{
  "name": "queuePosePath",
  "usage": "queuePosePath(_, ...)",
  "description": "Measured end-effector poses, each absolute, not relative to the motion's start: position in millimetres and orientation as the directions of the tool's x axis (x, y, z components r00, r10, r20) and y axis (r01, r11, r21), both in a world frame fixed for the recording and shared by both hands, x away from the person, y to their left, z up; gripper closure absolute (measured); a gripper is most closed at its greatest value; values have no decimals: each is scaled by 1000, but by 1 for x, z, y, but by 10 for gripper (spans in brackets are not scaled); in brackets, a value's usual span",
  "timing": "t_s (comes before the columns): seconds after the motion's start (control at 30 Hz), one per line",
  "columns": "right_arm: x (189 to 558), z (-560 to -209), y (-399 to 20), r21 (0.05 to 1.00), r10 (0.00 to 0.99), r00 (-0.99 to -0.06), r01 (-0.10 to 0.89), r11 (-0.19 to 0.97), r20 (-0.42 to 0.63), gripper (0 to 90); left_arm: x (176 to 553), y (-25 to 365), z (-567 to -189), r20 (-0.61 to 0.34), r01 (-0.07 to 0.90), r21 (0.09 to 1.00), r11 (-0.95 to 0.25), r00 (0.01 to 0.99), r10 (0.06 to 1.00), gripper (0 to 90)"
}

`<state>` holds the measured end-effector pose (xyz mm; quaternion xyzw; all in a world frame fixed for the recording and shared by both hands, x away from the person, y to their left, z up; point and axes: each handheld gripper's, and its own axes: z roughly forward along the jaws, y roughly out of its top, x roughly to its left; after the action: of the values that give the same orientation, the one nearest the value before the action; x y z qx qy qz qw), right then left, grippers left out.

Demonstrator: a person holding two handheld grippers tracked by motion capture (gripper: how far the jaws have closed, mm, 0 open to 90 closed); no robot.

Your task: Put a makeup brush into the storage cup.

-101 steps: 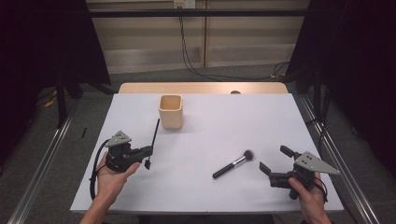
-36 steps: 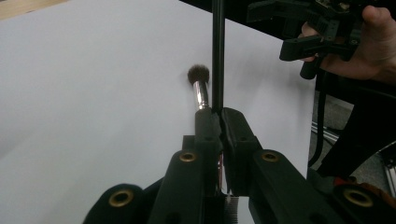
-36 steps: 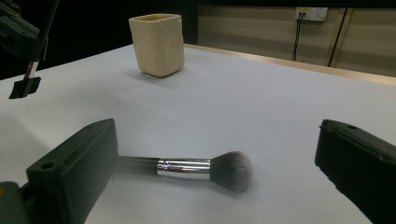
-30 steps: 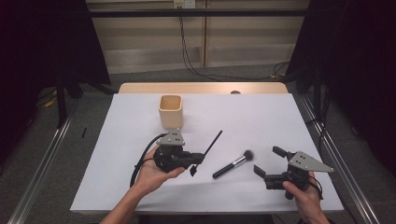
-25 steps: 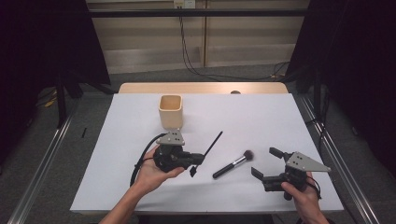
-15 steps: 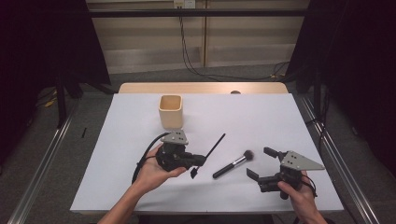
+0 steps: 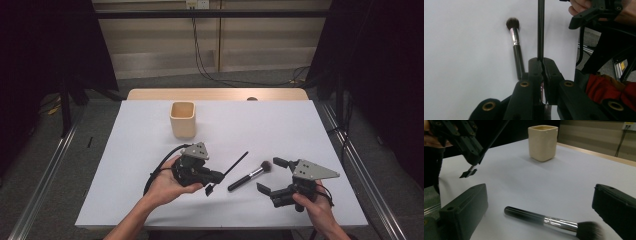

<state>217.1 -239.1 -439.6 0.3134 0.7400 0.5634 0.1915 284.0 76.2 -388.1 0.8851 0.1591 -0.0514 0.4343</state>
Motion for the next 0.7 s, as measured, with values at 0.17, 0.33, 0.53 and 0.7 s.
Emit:
queuePosePath(0.17, 222, -435, -227, 952, 635, -771, 235, 196, 59, 2, 286, 77, -388, -224, 324, 735, -596, 945, 238, 859)
queuePosePath(0.33, 228, -434, -217, 942, 605, -794, 242, 231, 55, 4, 286, 75, -388, -213, 309, 714, -628, 951, 225, 859)
queuePosePath(0.53, 233, -431, -210, 932, 564, -822, 258, 255, 73, 4, 286, 75, -389, -197, 294, 688, -663, 955, 220, 859)
queuePosePath(0.7, 236, -427, -207, 929, 550, -832, 254, 268, 69, 4, 286, 75, -388, -182, 288, 672, -682, 957, 225, 860)
